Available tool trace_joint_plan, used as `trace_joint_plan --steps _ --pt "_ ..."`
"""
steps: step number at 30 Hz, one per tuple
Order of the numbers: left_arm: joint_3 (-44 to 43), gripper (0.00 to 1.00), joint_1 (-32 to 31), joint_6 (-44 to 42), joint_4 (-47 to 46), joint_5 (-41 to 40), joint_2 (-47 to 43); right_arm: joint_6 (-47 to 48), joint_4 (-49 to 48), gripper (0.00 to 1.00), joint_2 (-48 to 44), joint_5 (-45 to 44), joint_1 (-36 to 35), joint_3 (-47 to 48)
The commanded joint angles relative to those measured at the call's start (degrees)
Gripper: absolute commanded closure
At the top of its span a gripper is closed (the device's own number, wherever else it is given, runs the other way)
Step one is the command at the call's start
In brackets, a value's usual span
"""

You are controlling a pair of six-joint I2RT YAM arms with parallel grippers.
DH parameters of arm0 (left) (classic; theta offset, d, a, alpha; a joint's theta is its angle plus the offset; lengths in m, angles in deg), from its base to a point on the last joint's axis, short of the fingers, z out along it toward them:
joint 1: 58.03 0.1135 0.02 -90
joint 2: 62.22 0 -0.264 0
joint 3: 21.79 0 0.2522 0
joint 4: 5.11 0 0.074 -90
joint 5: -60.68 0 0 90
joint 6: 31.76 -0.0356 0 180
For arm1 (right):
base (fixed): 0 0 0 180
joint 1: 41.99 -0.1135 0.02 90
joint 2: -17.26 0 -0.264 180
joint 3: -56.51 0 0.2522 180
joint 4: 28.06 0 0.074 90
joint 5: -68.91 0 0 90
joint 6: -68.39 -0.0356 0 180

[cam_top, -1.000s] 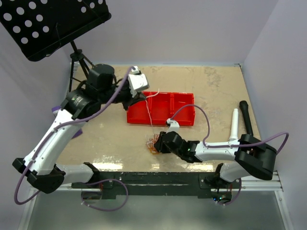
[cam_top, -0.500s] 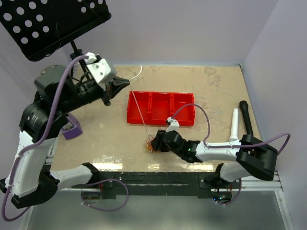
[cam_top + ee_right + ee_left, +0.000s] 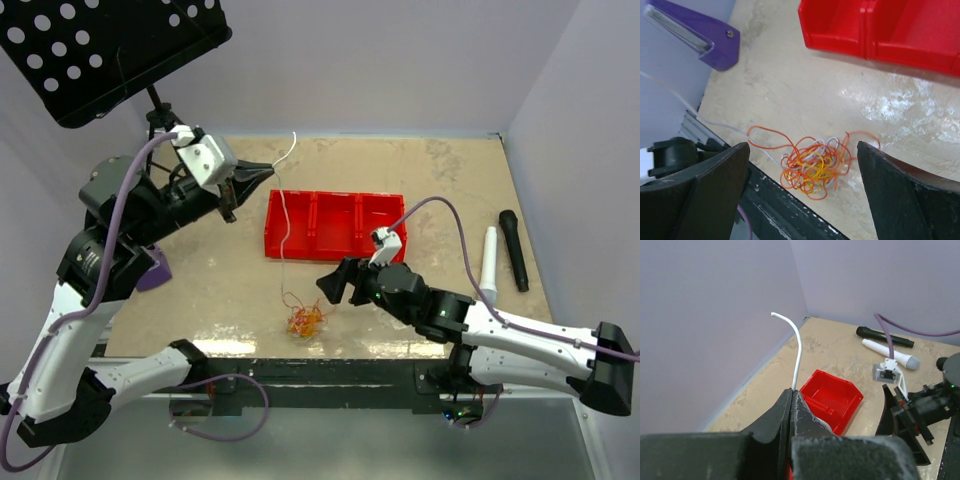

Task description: Untangle the cables

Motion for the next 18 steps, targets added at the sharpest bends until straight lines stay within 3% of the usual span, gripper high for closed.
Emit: trace_joint_plan --steps 1,7,18 --pt "2.2 1.0 0.1 -0.3 -5.4 -1.1 -0.1 4.7 5.3 0.1 -1.7 -1.9 -0.4 3.2" --pt "2.7 1.0 0.2 -0.5 -5.4 -1.3 0.1 12.6 -3.3 0.12 -2.5 1.8 -2.3 2.6" --pt "3.2 1.0 0.2 0.1 -5.8 -0.9 0.8 22.3 -13.2 0.14 13.2 4.3 -4.6 12.2"
